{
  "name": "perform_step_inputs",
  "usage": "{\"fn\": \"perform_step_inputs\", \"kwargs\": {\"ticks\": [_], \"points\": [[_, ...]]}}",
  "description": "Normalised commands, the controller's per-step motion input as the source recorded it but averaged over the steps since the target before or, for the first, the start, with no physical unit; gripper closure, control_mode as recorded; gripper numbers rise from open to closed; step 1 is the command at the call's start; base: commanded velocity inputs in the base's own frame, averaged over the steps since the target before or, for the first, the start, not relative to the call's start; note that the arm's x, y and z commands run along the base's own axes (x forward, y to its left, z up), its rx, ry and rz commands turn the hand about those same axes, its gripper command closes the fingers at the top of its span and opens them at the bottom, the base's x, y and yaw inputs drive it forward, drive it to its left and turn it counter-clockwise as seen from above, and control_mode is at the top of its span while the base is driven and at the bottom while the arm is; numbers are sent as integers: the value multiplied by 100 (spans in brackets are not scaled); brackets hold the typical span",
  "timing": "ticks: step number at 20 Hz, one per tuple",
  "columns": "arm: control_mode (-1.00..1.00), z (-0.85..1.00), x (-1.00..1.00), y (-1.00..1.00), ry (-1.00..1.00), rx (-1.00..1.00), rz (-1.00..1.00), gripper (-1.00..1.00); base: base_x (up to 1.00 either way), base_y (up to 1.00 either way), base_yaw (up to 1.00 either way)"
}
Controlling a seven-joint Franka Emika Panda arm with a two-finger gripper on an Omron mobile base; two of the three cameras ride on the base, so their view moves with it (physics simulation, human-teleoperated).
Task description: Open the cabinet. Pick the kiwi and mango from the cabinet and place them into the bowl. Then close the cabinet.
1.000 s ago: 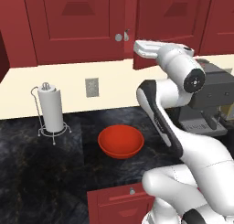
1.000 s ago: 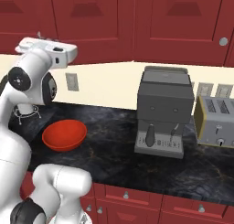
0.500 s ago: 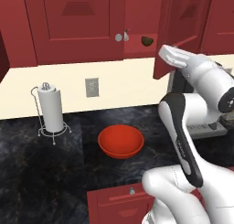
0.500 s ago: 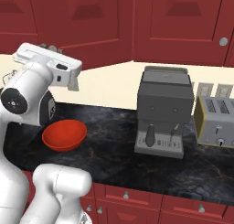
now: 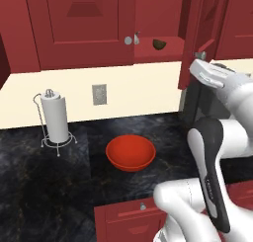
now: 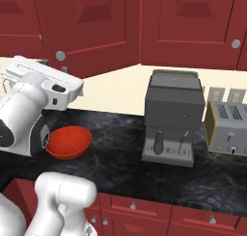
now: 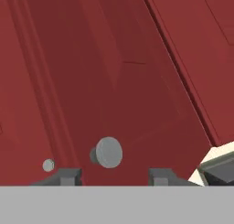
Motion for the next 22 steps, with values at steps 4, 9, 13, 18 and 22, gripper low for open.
{"fn": "perform_step_inputs", "kwargs": {"ticks": [4, 9, 13, 18, 22], "points": [[-100, -5, -95, 22, 0, -2, -4, -100, 0, 0, 0], [-100, 0, -34, 65, -10, -3, -29, -100, 0, 0, 0], [-100, -6, 0, 67, -8, 0, -47, -100, 0, 0, 0], [-100, -6, 69, 45, 1, -6, -34, -100, 0, 0, 0], [-100, -4, 93, 22, 12, -2, -21, -100, 0, 0, 0]]}}
